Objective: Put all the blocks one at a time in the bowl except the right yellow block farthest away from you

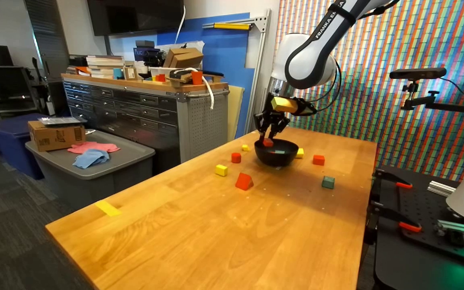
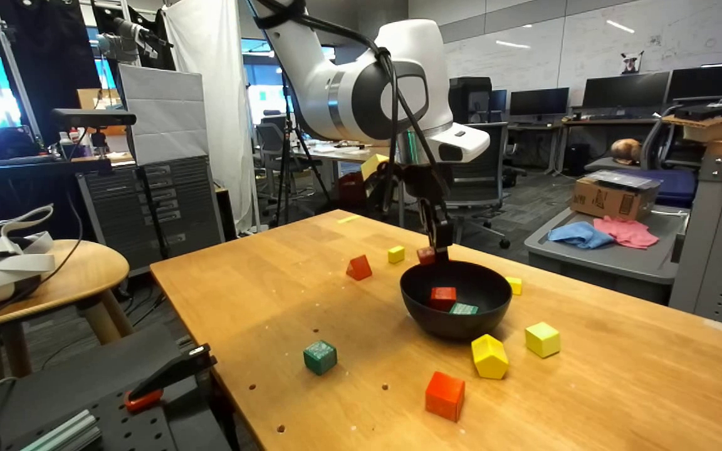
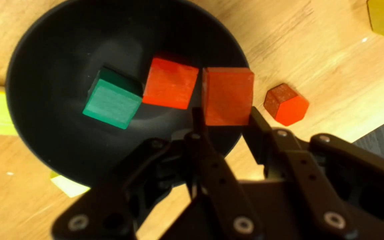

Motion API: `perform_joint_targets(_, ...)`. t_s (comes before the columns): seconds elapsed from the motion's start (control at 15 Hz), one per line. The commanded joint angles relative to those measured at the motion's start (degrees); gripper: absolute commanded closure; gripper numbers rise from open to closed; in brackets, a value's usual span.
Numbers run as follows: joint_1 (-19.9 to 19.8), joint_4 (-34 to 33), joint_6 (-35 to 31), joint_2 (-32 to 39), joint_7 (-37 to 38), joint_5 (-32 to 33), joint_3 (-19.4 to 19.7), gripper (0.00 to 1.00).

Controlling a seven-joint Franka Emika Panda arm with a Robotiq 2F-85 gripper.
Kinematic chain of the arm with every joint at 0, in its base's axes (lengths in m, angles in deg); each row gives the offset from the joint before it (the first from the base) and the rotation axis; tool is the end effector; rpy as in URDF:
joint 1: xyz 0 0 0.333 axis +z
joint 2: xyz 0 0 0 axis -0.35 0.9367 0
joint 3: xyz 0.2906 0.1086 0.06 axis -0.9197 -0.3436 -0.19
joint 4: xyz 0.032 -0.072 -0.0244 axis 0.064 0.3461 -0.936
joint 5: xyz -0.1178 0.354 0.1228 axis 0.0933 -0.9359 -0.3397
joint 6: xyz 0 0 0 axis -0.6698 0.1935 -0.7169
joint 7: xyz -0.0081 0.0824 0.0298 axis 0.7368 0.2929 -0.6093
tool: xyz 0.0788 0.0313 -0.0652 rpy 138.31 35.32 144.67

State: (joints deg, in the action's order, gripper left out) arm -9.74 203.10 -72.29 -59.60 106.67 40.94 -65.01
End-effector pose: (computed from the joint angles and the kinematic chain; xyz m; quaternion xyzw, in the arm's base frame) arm 0.5545 0.0273 0.2278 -0.9477 0.3004 -0.1033 0.0320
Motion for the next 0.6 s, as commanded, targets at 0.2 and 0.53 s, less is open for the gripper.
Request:
perform_joint_targets(0.2,0.38,-2.18,1.04,2.59,4.72,0.79,2.28,0.41)
perform_joint_targets(0.53,-0.04,-4.25,4.92,6.47,3.65,-0.62,-0.22,0.04)
